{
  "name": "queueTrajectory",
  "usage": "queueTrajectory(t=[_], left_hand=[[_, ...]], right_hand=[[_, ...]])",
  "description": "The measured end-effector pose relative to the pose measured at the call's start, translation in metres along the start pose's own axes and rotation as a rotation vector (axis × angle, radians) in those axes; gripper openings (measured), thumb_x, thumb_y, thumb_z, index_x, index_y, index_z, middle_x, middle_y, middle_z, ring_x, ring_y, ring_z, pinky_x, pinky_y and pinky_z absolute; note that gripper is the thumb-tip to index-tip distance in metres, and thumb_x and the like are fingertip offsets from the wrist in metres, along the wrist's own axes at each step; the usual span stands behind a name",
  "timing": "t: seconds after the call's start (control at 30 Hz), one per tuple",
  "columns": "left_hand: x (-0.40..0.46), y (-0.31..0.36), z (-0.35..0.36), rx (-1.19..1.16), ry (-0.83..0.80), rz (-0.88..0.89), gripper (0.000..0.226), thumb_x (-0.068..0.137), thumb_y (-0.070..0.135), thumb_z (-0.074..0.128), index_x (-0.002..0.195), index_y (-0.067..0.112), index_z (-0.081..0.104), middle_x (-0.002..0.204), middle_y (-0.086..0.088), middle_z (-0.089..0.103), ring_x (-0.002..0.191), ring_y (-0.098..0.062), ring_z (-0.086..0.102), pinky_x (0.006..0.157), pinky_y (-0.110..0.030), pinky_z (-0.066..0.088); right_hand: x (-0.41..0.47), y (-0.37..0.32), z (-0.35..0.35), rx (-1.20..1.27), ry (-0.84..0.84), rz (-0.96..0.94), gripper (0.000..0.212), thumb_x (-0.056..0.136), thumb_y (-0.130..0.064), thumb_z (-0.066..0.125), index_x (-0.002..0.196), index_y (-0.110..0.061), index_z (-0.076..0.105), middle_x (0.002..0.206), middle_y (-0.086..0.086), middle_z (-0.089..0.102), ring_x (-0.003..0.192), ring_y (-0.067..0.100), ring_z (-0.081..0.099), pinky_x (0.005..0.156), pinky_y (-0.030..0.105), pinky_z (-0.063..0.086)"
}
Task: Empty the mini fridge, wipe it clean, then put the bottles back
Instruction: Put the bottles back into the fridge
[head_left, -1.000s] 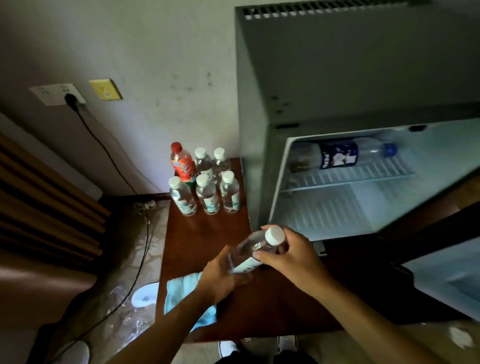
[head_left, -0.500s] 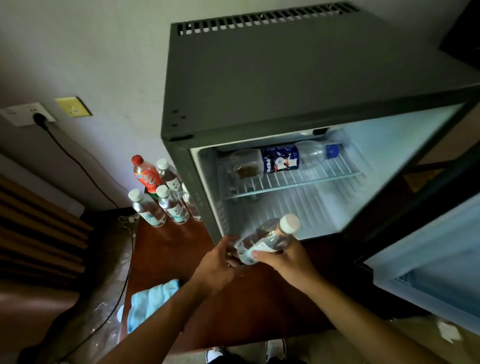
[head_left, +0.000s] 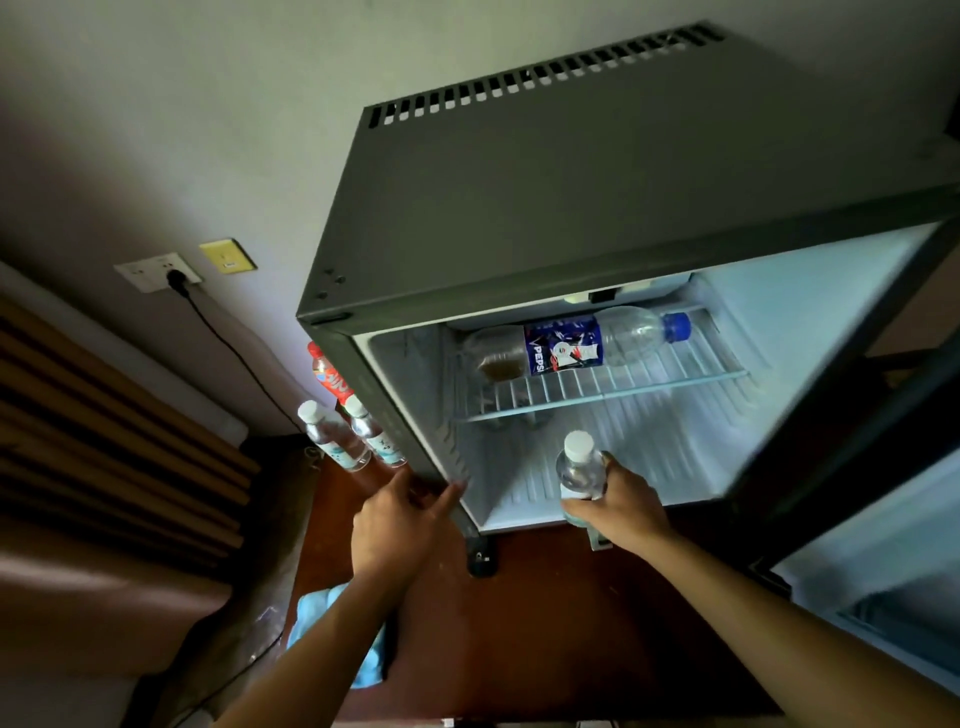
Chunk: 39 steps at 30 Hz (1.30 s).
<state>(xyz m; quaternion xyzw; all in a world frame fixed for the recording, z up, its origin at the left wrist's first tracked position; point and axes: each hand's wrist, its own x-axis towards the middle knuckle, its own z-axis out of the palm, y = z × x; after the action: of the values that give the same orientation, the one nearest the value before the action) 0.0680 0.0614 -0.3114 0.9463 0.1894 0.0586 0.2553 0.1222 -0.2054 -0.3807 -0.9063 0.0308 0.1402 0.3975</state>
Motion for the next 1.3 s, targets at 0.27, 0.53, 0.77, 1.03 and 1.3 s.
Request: queueTrajectory(t=[0.27, 0.53, 0.77, 1.03, 1.3], left_hand=[[0.014, 0.009, 0.009, 0.208, -0.043, -0.053, 0.067, 0.069, 0.090, 0.042, 0.088, 0.035, 0.073, 0.084, 0.003, 0.073, 0.084, -0.029, 0.068, 0.061, -0.029, 0.040], [0.021, 0.010, 0.010, 0.179, -0.078, -0.101, 0.050, 0.068, 0.077, 0.059, 0.078, 0.030, 0.072, 0.083, -0.003, 0.073, 0.082, -0.032, 0.066, 0.061, -0.028, 0.038], [0.023, 0.010, 0.011, 0.163, -0.083, -0.103, 0.052, 0.067, 0.075, 0.064, 0.085, 0.027, 0.075, 0.088, -0.003, 0.074, 0.085, -0.031, 0.067, 0.063, -0.027, 0.037], [0.024, 0.008, 0.013, 0.124, -0.085, -0.094, 0.062, 0.060, 0.078, 0.054, 0.092, 0.030, 0.075, 0.088, -0.001, 0.074, 0.084, -0.029, 0.067, 0.061, -0.026, 0.037], [0.021, 0.009, 0.013, 0.113, -0.053, -0.071, 0.051, 0.070, 0.073, 0.060, 0.091, 0.029, 0.075, 0.086, 0.003, 0.074, 0.077, -0.024, 0.068, 0.045, -0.020, 0.026]], right_hand=[[0.020, 0.006, -0.003, -0.026, -0.021, -0.043, 0.060, 0.066, -0.053, 0.073, 0.118, -0.035, 0.049, 0.095, -0.014, 0.062, 0.080, 0.011, 0.058, 0.067, 0.024, 0.043], [0.043, 0.009, -0.012, -0.089, -0.071, -0.062, 0.060, 0.069, -0.056, 0.072, 0.119, -0.037, 0.044, 0.101, -0.014, 0.062, 0.088, 0.016, 0.061, 0.071, 0.028, 0.044], [0.071, 0.003, -0.017, -0.091, -0.090, -0.051, 0.061, 0.071, -0.050, 0.075, 0.123, -0.034, 0.047, 0.100, -0.012, 0.063, 0.083, 0.013, 0.060, 0.065, 0.025, 0.041], [0.092, -0.004, -0.017, -0.178, 0.000, -0.030, 0.028, 0.078, -0.056, 0.069, 0.074, -0.032, 0.056, 0.065, -0.015, 0.057, 0.060, 0.004, 0.057, 0.052, 0.021, 0.037], [0.126, -0.017, -0.014, -0.190, -0.079, 0.043, 0.031, 0.089, -0.049, 0.062, 0.085, -0.019, 0.057, 0.076, 0.002, 0.060, 0.064, 0.018, 0.058, 0.053, 0.026, 0.041]])
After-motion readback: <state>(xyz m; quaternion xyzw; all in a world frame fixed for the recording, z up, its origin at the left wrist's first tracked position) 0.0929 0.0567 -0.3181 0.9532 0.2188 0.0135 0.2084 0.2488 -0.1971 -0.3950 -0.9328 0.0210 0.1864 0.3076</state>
